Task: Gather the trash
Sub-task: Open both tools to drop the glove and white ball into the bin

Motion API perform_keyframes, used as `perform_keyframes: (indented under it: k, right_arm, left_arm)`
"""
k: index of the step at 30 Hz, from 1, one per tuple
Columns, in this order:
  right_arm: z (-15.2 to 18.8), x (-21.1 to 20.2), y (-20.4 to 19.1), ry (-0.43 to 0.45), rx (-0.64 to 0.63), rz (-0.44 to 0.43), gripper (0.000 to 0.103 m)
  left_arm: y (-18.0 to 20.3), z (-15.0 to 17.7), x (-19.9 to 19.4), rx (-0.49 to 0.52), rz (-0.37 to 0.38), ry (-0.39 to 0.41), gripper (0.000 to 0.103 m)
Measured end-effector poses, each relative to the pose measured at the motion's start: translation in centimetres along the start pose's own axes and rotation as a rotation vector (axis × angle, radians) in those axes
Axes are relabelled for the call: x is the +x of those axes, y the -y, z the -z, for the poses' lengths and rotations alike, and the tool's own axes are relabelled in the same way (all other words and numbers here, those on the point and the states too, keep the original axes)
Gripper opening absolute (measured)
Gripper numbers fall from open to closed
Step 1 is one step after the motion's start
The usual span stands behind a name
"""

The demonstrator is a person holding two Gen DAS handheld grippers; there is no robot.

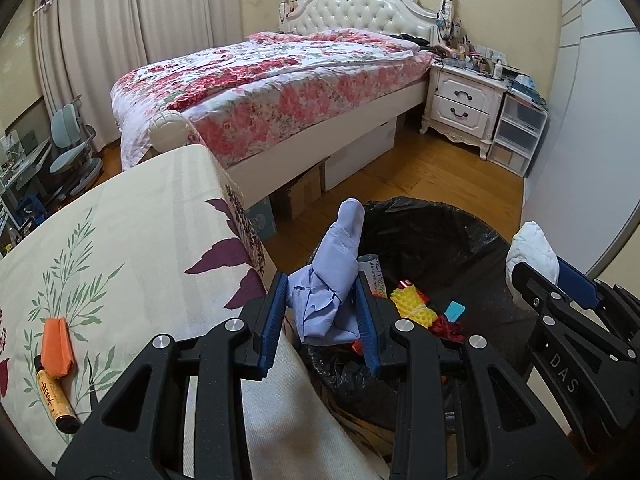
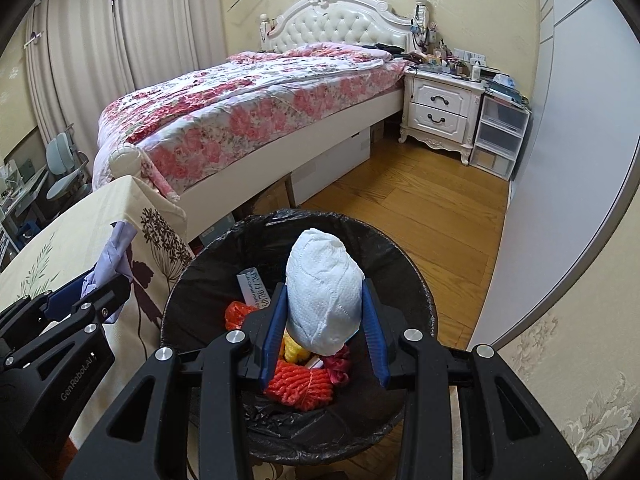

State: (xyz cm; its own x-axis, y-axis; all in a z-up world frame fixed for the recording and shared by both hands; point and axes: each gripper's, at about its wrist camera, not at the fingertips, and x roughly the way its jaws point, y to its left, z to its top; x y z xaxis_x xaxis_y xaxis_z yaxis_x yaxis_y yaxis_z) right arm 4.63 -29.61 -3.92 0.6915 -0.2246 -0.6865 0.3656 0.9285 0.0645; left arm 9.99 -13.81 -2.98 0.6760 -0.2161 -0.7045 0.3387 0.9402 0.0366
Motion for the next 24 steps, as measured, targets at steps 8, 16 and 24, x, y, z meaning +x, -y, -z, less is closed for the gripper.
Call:
perform_keyframes:
  k: [8, 16, 24]
  right_arm:
    - [-0.2, 0.9, 0.4, -0.014, 0.011, 0.016, 0.037]
    - [-0.3, 0.9, 0.4, -0.002, 0.006, 0.034, 0.043]
    - [-0.3, 0.3, 0.6, 0.016, 0.008, 0.051, 0.055]
  left_arm:
    - [1.1, -0.6, 1.4, 0.024, -0.003, -0.017, 0.033]
    - [1.4, -0.7, 1.7, 0.032, -0.009, -0.018, 0.048]
    - [0.5, -0.9, 0.9, 0.003, -0.02, -0.003, 0.074]
